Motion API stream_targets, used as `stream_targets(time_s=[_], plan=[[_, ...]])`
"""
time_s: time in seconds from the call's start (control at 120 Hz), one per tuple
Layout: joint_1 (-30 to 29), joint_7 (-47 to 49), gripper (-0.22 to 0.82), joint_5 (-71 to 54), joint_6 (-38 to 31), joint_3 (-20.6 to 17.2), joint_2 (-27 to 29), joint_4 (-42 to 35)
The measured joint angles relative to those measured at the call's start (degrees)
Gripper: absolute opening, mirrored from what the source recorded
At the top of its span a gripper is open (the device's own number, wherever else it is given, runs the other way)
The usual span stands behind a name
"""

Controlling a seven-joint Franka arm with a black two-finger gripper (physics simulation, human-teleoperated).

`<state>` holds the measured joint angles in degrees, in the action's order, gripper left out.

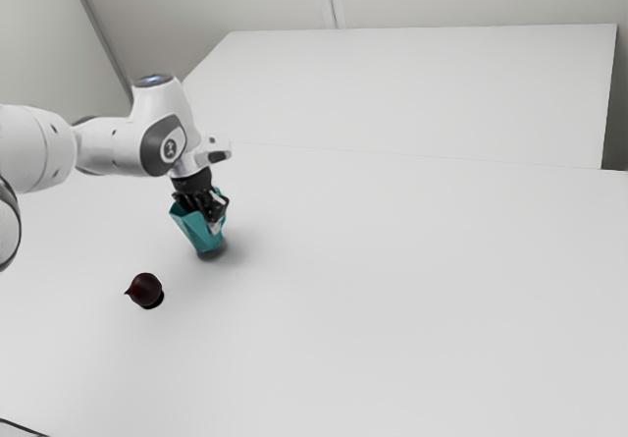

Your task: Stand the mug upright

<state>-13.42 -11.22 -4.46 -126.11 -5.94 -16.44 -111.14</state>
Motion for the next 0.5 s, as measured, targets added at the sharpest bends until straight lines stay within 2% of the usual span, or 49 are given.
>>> stream_targets(time_s=[0.108, 0.317, 0.433, 0.5], plan=[[0.05, 3.6, -0.17, -0.58, -2.03, 0.05, -0.37, -0.15], [0.05, 8.26, 0.26, -0.29, -2.52, 0.05, -0.35, -0.32], [0.05, 10.22, 0.41, -0.15, -2.15, -0.02, 0.47, 0.13], [0.05, 11.16, 0.46, -0.06, 0.77, -0.28, 2.23, 4.17]])
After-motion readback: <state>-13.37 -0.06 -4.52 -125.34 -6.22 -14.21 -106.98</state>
